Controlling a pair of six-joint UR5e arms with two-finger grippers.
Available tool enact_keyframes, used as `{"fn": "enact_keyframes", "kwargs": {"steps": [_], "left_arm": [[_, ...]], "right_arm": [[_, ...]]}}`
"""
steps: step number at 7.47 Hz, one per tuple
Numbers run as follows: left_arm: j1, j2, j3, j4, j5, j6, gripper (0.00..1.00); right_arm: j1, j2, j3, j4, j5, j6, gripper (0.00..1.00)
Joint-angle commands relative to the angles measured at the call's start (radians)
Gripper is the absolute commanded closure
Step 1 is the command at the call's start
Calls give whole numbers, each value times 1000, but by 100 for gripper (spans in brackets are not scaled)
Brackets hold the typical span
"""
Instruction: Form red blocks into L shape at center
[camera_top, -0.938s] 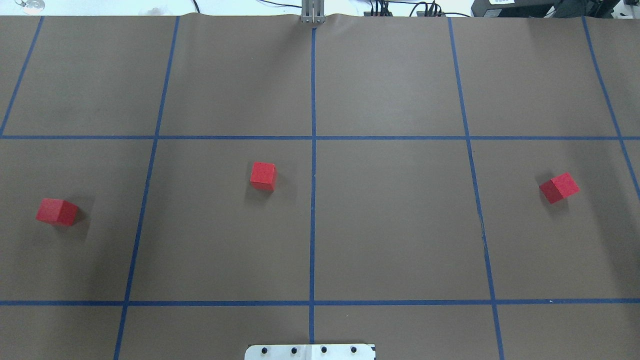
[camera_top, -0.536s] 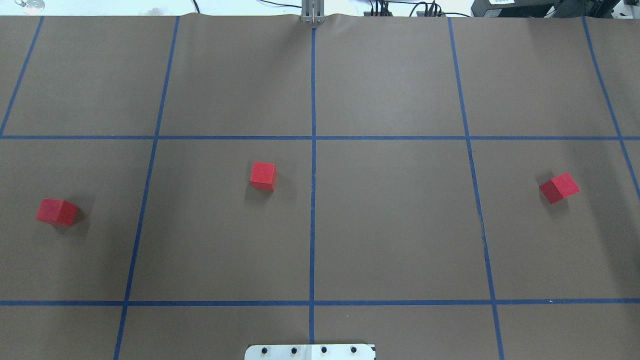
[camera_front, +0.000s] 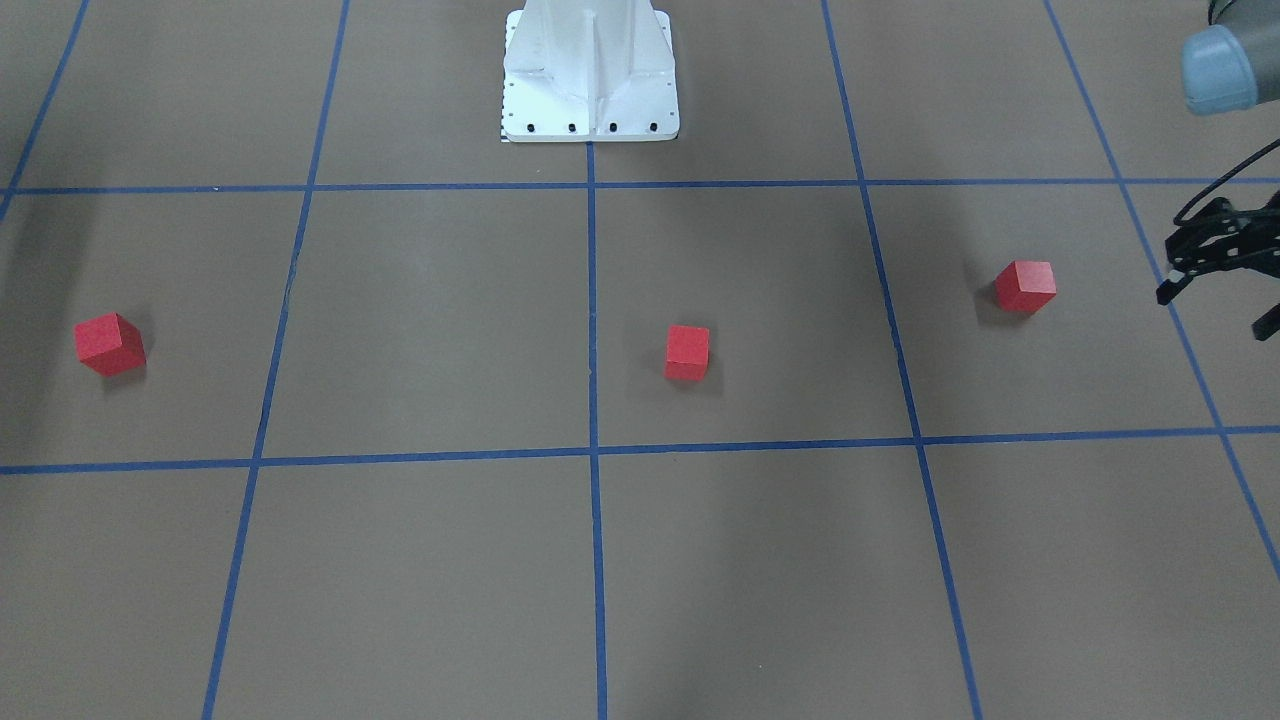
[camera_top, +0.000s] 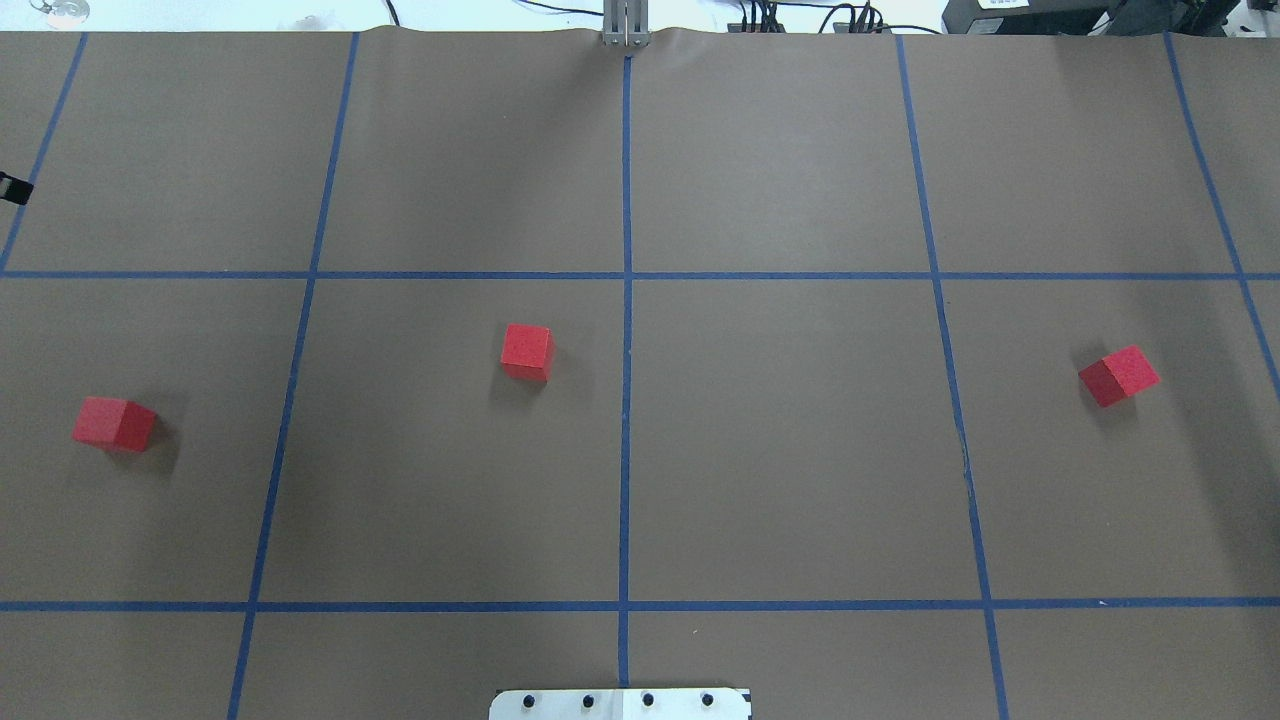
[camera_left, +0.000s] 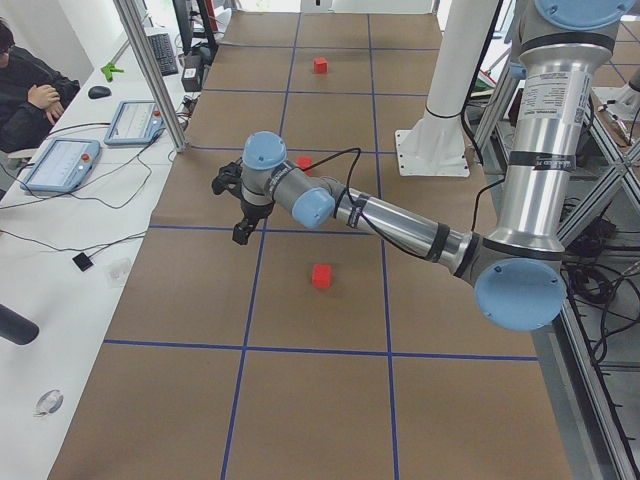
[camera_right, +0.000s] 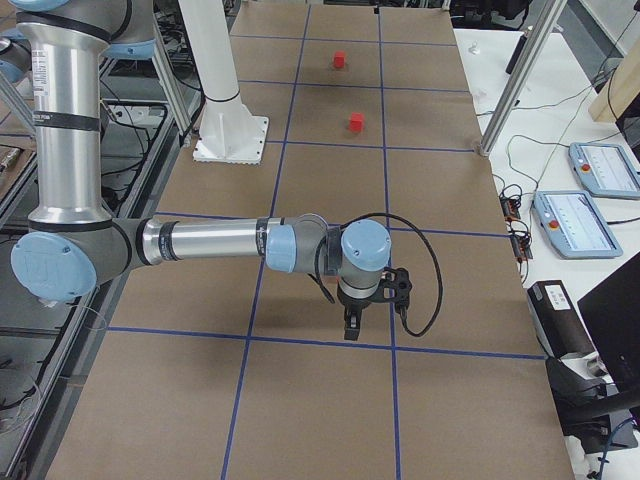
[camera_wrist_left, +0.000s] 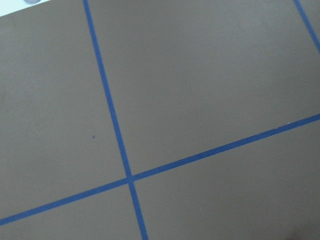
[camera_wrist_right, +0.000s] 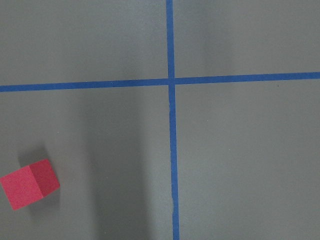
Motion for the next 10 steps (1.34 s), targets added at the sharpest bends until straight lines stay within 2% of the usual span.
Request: {"fn": "enact_keyframes", "kwargs": {"steps": [1, 3, 4, 5, 6, 7, 8, 10], "left_arm": [[132, -109, -7, 1, 9, -353, 1], [317, -114, -110, 43, 236, -520, 0], [383, -172, -147, 159, 251, -599, 0], [414, -282, -147, 278, 253, -668, 0], [509, -373, -146, 371, 339, -739, 0], [625, -402, -138, 385, 488, -773, 0], [680, -409, -127, 378, 532, -798, 0], [701, -477, -27, 328, 535, -867, 1]], "right_arm": [[0, 4, -2, 14, -1, 3, 1], [0, 4, 0, 14, -1, 4, 1], [-2, 4, -3, 14, 1, 6, 1], [-2, 4, -5, 14, 1, 6, 1], [-2, 4, -3, 14, 1, 6, 1], [-2, 4, -5, 14, 1, 6, 1], [-2, 4, -8, 14, -1, 6, 1], [-2, 4, -9, 12, 1, 6, 1]]}}
